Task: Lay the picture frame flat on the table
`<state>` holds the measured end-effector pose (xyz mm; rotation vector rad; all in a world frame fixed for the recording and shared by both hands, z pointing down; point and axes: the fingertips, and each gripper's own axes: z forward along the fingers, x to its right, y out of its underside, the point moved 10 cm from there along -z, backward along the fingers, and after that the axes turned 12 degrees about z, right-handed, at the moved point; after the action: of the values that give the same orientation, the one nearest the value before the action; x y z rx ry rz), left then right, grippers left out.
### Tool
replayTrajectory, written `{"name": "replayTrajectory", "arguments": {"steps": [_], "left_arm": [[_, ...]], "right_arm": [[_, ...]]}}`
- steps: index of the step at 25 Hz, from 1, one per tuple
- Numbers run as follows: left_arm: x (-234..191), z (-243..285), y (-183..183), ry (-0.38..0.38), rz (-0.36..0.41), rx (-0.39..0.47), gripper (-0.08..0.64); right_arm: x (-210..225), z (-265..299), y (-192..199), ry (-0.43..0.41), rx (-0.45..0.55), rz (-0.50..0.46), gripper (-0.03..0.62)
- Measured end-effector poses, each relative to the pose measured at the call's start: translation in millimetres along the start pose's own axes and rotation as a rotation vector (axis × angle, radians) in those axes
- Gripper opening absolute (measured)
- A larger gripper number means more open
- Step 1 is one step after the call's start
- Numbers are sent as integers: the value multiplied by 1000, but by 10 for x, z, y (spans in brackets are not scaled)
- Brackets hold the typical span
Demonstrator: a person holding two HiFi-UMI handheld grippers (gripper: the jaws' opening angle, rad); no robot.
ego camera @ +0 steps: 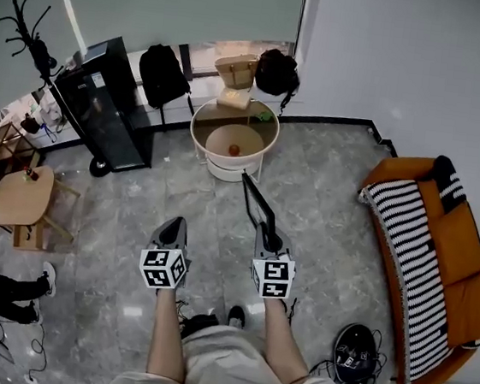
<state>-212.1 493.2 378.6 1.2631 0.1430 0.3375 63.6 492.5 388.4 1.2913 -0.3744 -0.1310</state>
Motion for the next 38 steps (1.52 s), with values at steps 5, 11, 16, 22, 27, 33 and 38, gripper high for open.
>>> {"name": "replayTrajectory", "arguments": {"steps": [5,11,16,22,27,33,38], "left_arm": [[147,186,27,28,35,-30,21],[61,419,-11,32,34,-33,21],[-174,762,-77,51,34,-22,21],[-555,1334,-374,67,23,8,21],[-886,1874,-561,94,-9,31,21],[-1228,2514,-692,151,-4,23,21],[-1609,2985,-870,171,9,28,21]], "right_arm": [[204,92,90,6,-25,25,40],[326,315,93,10,-38,45,40],[350,667,17,30,-27,52,40],[413,1184,-235,72,-22,51,40],[438,1675,-419,105,-29,28,40],[456,2295,-543,148,-34,29,40],[422,2822,-662,162,-32,40,40]]}}
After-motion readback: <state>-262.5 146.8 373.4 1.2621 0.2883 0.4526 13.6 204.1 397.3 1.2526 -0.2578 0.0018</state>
